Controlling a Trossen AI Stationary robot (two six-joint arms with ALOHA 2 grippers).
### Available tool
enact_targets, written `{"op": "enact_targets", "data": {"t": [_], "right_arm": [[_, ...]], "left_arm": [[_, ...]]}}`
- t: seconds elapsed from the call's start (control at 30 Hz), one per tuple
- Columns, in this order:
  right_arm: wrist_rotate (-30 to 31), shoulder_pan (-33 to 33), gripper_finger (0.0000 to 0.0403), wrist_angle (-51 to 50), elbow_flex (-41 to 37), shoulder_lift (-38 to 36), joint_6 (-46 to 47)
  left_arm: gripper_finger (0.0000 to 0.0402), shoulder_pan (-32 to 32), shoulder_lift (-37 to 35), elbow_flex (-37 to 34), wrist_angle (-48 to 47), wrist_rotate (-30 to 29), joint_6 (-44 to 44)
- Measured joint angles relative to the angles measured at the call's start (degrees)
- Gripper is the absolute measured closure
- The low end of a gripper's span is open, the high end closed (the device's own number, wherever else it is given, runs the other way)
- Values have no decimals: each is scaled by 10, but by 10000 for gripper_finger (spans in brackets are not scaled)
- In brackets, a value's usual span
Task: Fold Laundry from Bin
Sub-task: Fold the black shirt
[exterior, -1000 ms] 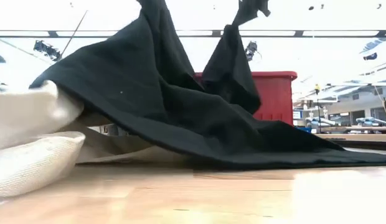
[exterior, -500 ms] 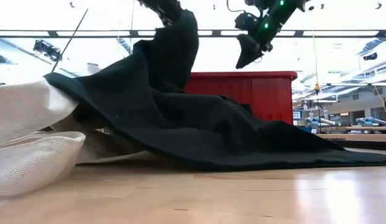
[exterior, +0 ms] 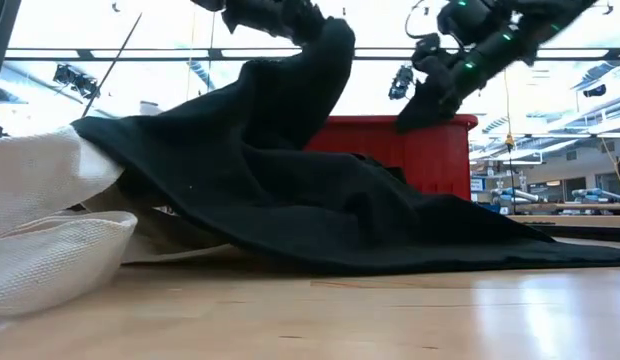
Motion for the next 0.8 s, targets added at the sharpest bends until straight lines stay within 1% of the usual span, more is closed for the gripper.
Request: {"op": "enact_targets", "data": {"t": [0.07,0.1,0.17,0.23,0.3,0.33,0.4,0.47,0.53,0.57,0.6,0.67,0.73,0.8], "right_arm": [[-50,15,234,73,-56,-12,11],[-59,26,234,101,-79,-15,19],[-47,56,234,145,-115,-16,41],[-8,89,234,154,-134,-16,66],[32,122,234,154,-146,-16,85],[48,139,234,154,-149,-16,93],[81,168,234,152,-150,-16,109],[118,193,234,141,-150,-22,132],[155,213,234,110,-150,-38,159],[174,223,234,84,-150,-50,173],[193,232,234,56,-150,-63,190],[229,251,234,-3,-150,-90,226],[268,269,234,-65,-150,-117,264],[309,287,234,-116,-150,-138,301]], "left_arm": [[386,-5,2,0,17,24,-27],[386,-10,5,1,19,31,-42],[385,-22,16,1,12,32,-71],[381,-38,34,1,10,23,-78],[370,-58,56,0,27,-23,-79],[363,-68,68,0,49,-60,-82],[350,-87,94,0,106,-153,-84],[341,-99,119,0,182,-257,-66],[339,-103,139,0,284,-344,-58],[339,-102,145,0,332,-366,-67],[341,-100,149,0,377,-375,-82],[344,-95,156,0,452,-376,-106],[349,-92,160,0,502,-388,-98],[353,-90,161,0,531,-456,-90]]}}
